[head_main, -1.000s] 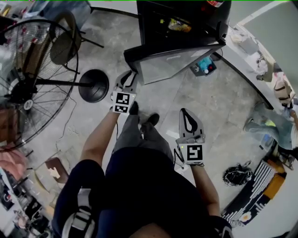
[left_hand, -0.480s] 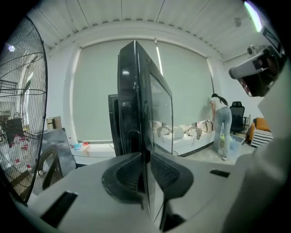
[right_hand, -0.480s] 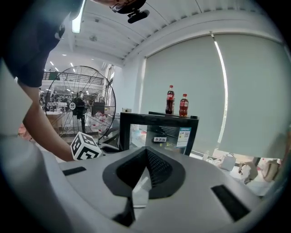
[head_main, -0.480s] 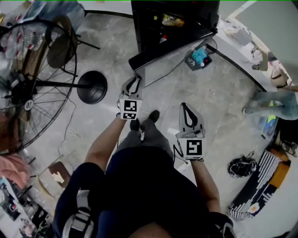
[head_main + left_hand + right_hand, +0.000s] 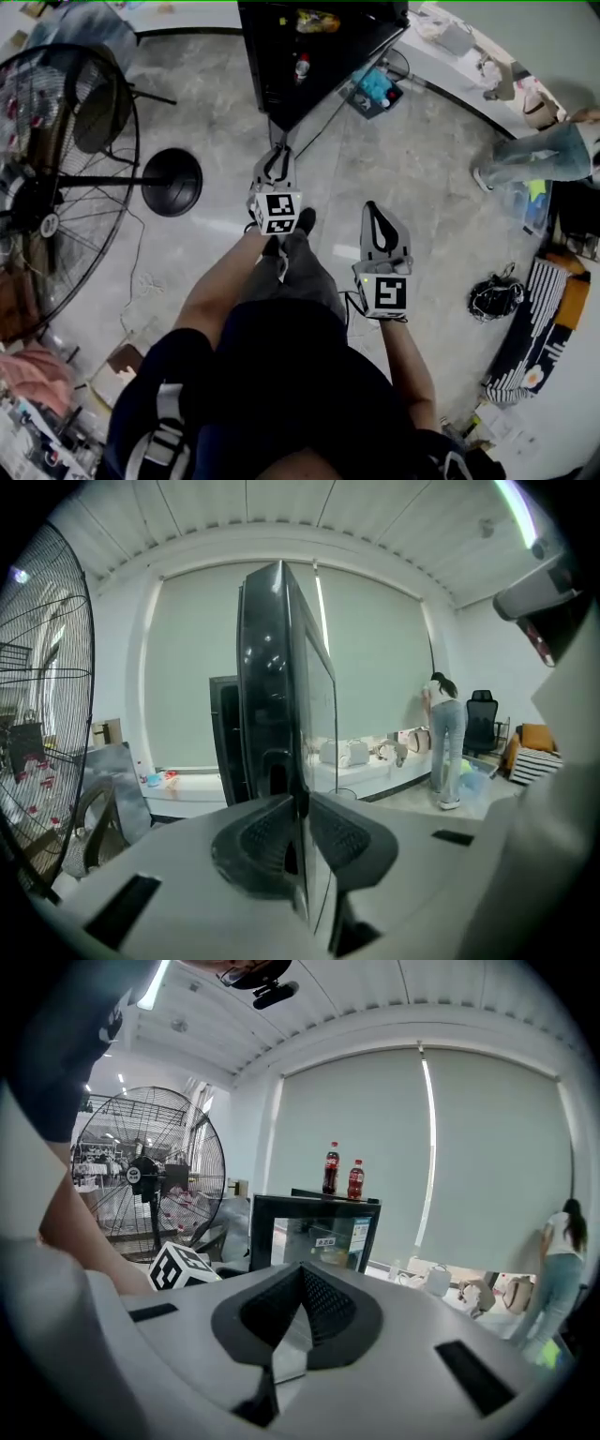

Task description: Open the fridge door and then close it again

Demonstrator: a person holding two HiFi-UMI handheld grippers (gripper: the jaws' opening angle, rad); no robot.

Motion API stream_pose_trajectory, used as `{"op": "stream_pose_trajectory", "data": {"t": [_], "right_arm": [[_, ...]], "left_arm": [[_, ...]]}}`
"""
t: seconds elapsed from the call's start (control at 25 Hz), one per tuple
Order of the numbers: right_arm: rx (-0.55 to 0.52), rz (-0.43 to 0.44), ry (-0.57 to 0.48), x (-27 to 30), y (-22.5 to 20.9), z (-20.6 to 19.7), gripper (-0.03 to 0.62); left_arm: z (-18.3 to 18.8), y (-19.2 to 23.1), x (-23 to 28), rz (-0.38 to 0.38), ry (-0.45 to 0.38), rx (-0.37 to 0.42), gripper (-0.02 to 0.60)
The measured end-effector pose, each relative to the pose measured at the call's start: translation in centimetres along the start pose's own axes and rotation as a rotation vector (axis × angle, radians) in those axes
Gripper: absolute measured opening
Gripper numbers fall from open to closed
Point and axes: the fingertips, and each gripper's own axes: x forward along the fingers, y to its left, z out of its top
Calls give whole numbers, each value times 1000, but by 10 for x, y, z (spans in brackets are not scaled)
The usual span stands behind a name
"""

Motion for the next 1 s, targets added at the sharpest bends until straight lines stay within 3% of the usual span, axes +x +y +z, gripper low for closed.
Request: {"op": "stream_pose_trajectory", "data": {"t": [0.32, 0.72, 1.0], "right_arm": [[5, -39, 12, -28, 2, -10, 18], [15, -14, 10, -56, -25, -26, 18], [-5, -5, 7, -74, -48, -34, 18]], "left_arm": [[-2, -34, -7, -27, -6, 30, 61], [-3, -67, -13, 13, 7, 23, 57], [-5, -114, -19, 8, 4, 39, 51]]}}
